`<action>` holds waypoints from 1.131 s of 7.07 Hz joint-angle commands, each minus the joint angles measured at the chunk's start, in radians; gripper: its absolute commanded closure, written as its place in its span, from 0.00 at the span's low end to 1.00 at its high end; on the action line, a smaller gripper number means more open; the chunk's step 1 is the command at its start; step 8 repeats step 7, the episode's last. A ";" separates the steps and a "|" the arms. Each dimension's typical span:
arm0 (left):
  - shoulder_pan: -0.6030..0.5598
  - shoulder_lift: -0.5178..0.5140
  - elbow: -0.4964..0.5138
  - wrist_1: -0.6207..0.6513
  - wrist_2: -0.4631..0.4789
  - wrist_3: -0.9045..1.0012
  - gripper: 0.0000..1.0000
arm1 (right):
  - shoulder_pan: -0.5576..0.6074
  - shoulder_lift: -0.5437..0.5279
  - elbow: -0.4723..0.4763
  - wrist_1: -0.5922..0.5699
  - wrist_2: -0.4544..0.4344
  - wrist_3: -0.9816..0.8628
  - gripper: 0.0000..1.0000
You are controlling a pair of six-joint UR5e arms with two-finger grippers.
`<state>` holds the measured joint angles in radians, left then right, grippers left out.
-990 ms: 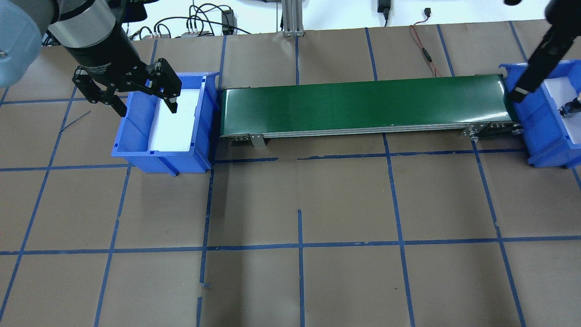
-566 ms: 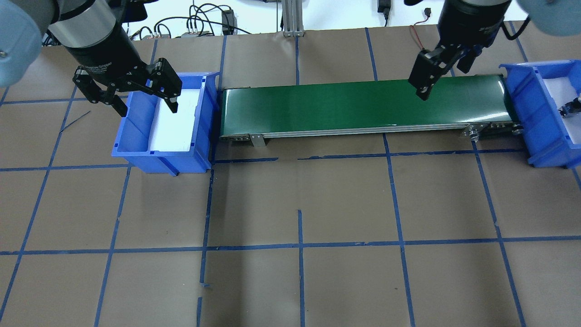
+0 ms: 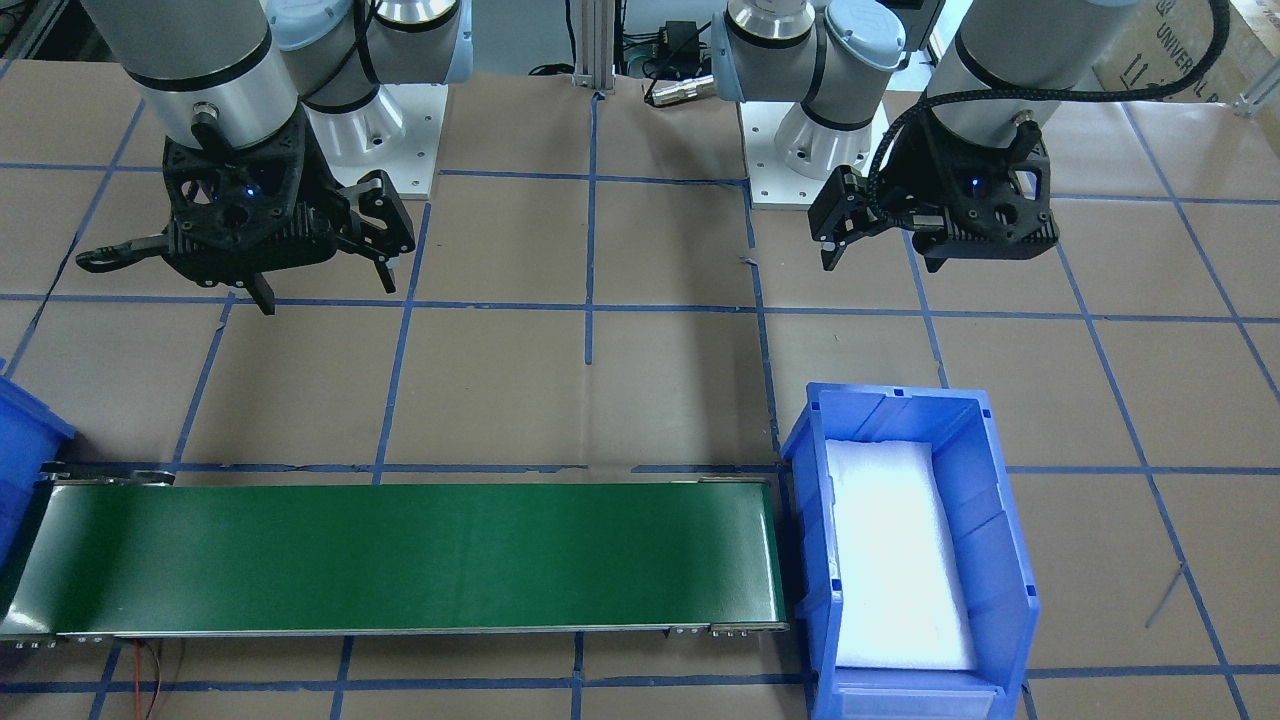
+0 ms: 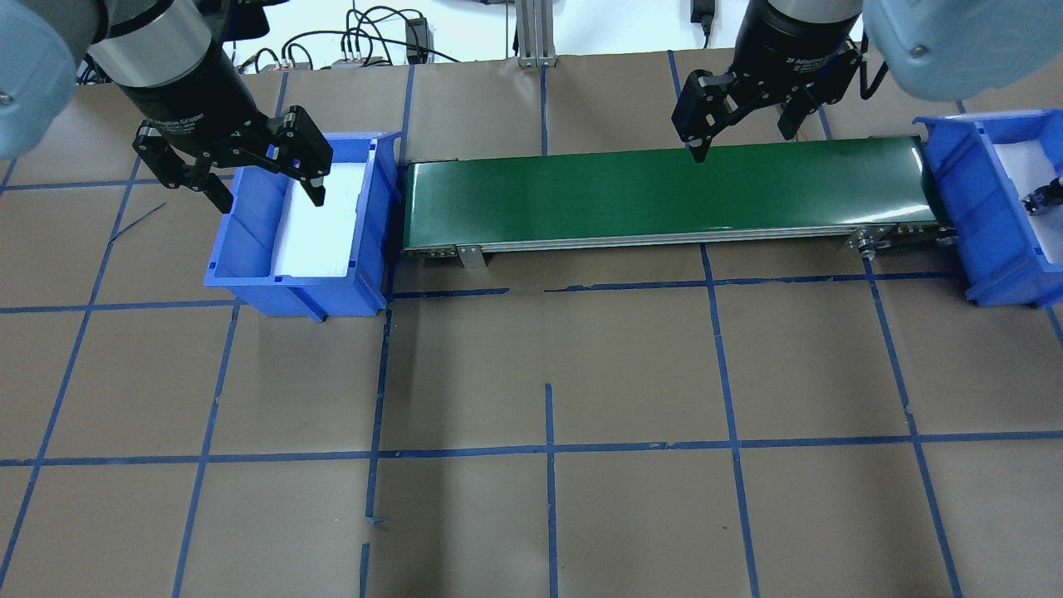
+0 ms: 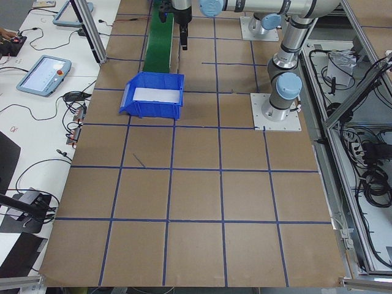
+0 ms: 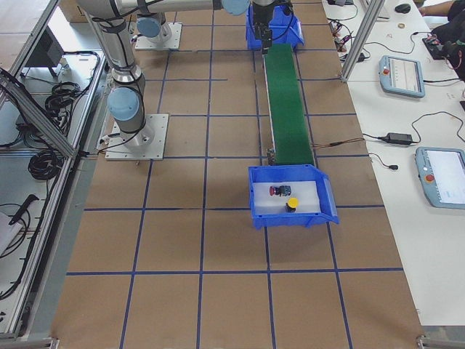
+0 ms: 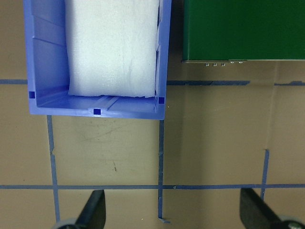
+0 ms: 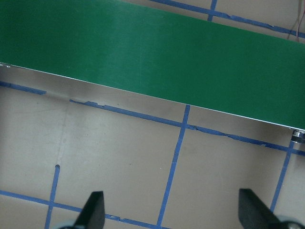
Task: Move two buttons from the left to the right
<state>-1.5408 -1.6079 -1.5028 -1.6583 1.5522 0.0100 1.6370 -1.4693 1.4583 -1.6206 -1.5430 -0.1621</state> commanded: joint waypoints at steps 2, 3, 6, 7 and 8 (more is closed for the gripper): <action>0.001 -0.001 -0.001 0.000 0.000 0.002 0.00 | -0.014 -0.009 0.025 -0.001 -0.002 -0.004 0.00; -0.001 -0.001 -0.001 0.000 0.000 -0.001 0.00 | -0.023 -0.013 0.024 -0.002 -0.002 -0.004 0.00; 0.001 0.000 0.001 0.000 0.002 -0.001 0.00 | -0.026 -0.010 0.037 -0.018 0.001 0.105 0.00; 0.001 0.000 -0.001 0.000 0.003 0.001 0.00 | -0.025 -0.011 0.040 -0.012 -0.005 0.160 0.00; 0.001 0.000 -0.001 0.000 0.003 0.001 0.00 | -0.025 -0.011 0.040 -0.012 -0.005 0.160 0.00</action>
